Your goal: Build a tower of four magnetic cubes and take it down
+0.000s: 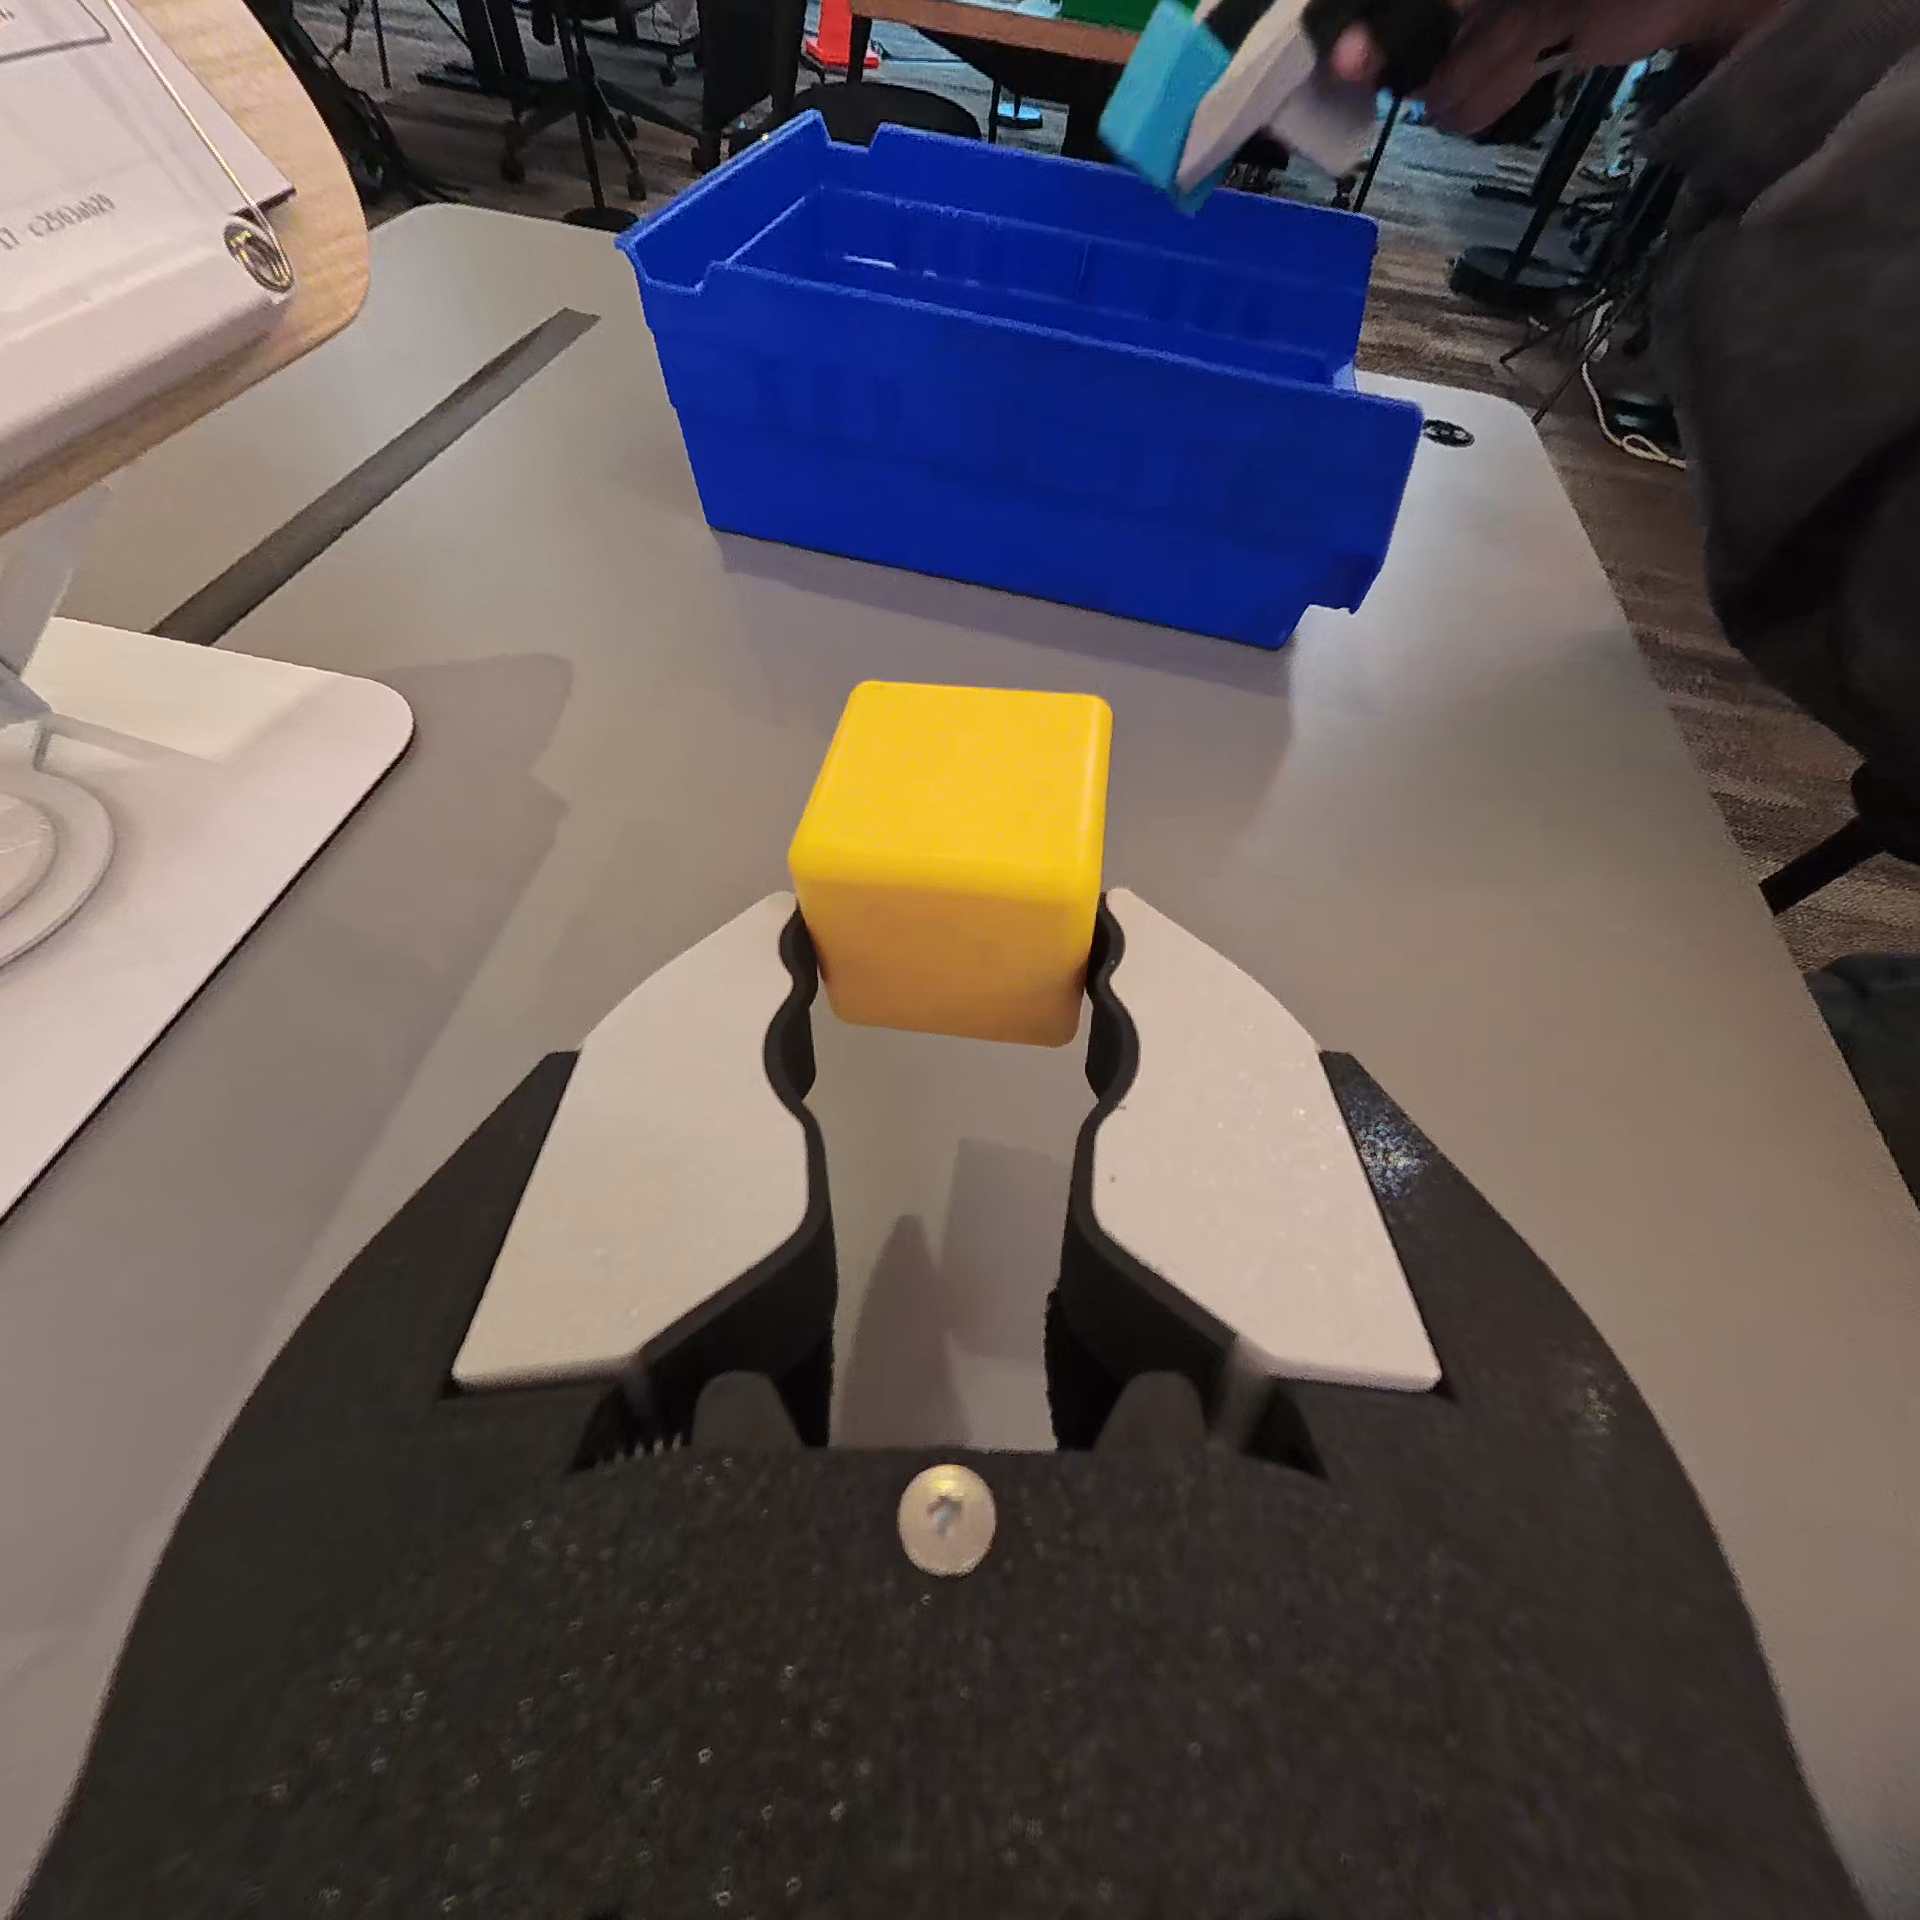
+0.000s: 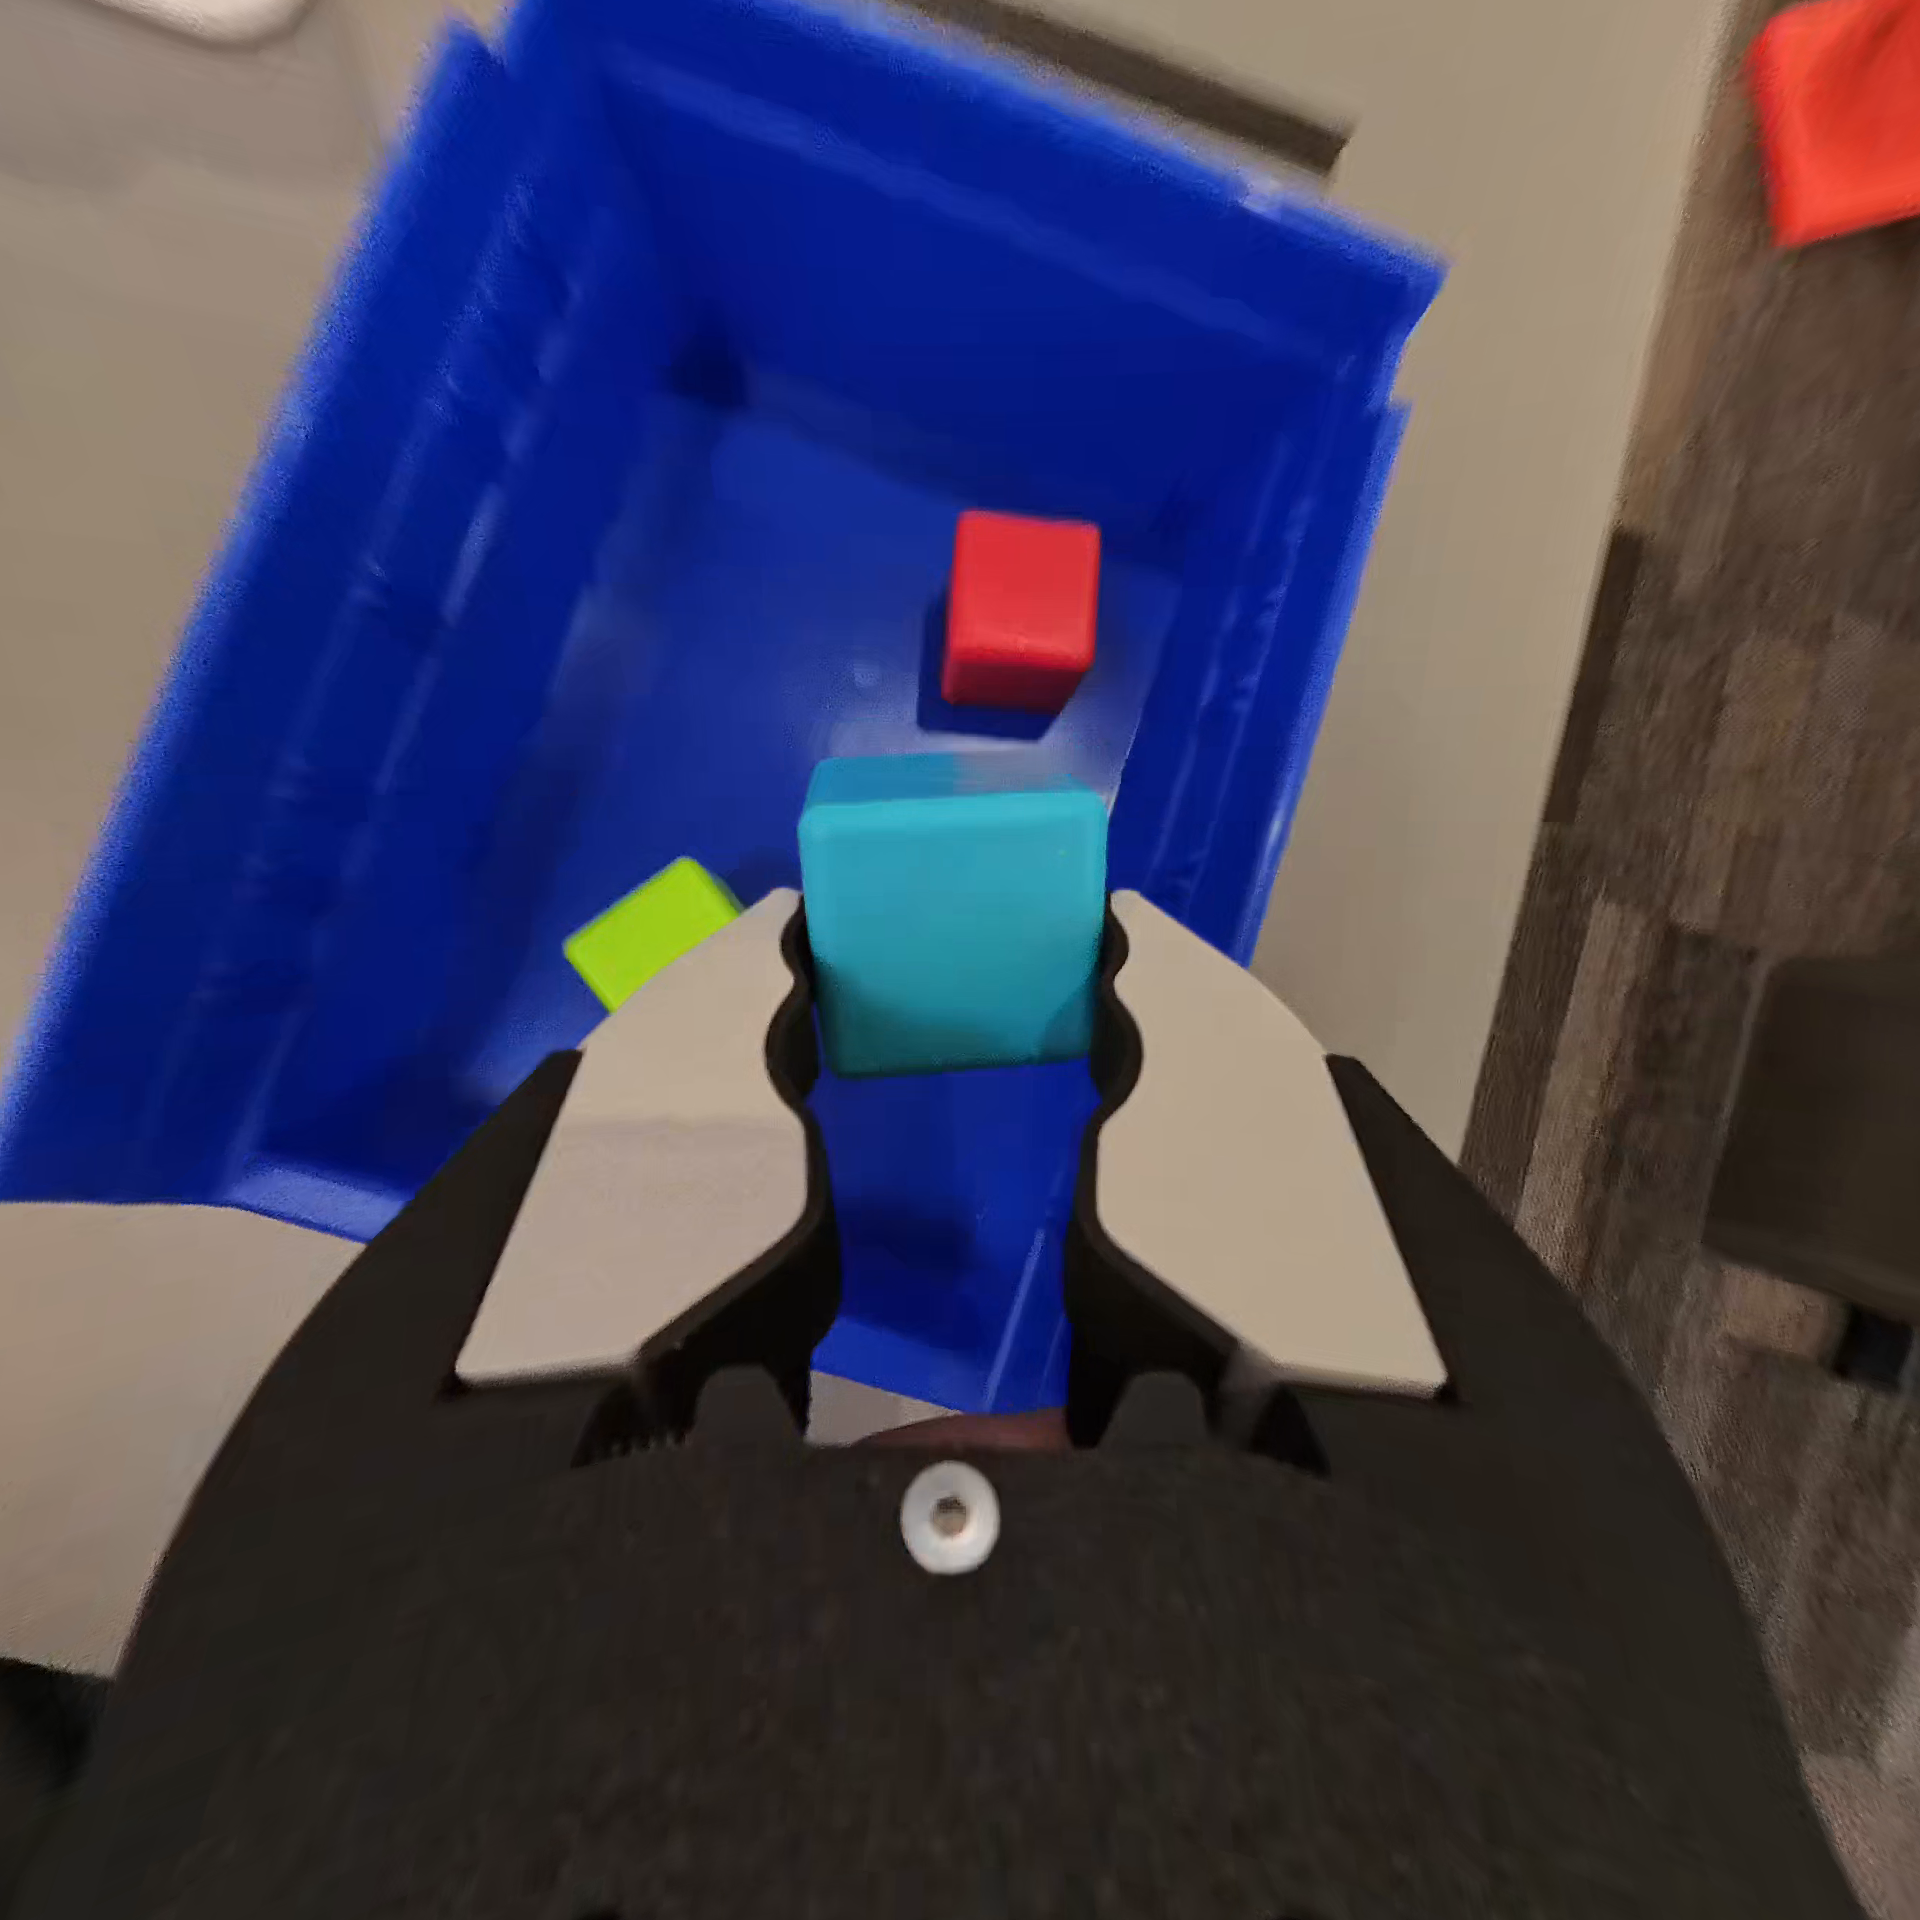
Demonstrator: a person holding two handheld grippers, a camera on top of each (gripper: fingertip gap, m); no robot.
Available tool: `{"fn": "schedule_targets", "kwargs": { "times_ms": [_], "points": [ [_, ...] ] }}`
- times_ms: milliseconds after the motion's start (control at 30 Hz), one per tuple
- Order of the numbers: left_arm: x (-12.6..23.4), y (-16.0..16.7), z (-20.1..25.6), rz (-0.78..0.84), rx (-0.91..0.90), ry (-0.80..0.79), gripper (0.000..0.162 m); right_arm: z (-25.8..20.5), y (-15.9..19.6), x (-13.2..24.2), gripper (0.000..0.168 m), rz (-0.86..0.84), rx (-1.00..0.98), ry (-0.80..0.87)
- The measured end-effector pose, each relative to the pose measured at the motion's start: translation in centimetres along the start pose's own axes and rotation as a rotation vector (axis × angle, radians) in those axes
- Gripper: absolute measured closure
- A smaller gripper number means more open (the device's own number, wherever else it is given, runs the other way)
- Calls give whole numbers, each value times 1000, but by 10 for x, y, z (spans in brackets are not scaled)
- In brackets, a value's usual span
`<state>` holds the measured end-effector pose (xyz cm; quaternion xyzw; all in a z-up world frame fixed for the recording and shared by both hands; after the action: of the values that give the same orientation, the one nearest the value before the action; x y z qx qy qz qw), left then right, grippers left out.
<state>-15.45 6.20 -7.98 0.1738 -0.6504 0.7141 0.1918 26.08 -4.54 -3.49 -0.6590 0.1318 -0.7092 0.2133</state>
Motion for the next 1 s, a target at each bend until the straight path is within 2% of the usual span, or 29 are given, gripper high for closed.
{"fn": "schedule_targets", "kwargs": {
  "times_ms": [100,200,500,700,800,867,933,1000],
  "points": [
    [-1,1,0,-11,1,4,113,2,13,-35,117,-190,48,-17],
    [-3,3,1,-24,0,5,113,-1,20,-58,117,-307,100,-38],
    [-4,6,0,-45,1,5,113,6,13,-97,118,-441,-44,76],
    [-4,6,1,-51,-2,13,113,5,16,-102,116,-481,-5,154],
    [-5,7,2,-56,-5,15,113,3,13,-91,104,-429,15,160],
    [-5,7,2,-55,-6,14,113,0,8,-67,96,-343,23,198],
    [-4,6,2,-48,-4,13,113,-12,0,-31,96,-181,22,215],
    [-3,5,2,-42,-2,15,113,-44,-9,9,102,79,37,147]
  ]
}}
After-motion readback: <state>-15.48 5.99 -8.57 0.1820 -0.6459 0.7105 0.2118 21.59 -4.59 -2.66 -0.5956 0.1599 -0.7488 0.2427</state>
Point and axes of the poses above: each gripper's, where its closed fingertips meet, x back along the fingers, y out of its underside, z = x × y across the jaws, the point moved 5 cm from there along x, back along the fingers, and after that the axes turned 7 degrees about -z, right-handed, at the moved point
